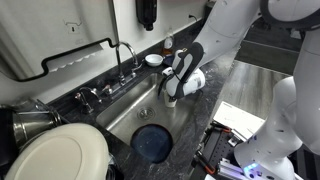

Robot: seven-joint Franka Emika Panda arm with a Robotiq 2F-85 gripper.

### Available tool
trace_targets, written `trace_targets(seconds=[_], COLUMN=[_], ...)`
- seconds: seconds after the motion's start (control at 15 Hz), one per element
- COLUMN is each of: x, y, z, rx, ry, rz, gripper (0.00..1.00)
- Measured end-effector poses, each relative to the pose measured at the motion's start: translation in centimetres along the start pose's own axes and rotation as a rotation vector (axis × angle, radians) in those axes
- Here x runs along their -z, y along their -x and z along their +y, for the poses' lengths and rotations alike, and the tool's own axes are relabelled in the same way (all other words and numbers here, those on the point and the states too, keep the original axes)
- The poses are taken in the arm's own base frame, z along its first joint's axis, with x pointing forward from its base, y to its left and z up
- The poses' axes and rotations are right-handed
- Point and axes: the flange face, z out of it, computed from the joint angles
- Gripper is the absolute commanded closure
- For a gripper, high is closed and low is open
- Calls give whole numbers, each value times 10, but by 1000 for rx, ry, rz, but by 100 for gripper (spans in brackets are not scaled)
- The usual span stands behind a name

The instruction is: Put the mug in the sink

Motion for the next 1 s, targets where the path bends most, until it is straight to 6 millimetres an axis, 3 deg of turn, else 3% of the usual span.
trace_targets(seconds=[0.2,0.53,0.73,1.0], x=[3,18,49,104], y=[-2,13,27,37], z=[6,25,52,85], rx=[-17,-58,-85,-129], ry=[11,-94,-169,-214], rz=[1,-64,-65,-38], gripper=[2,0,0,0])
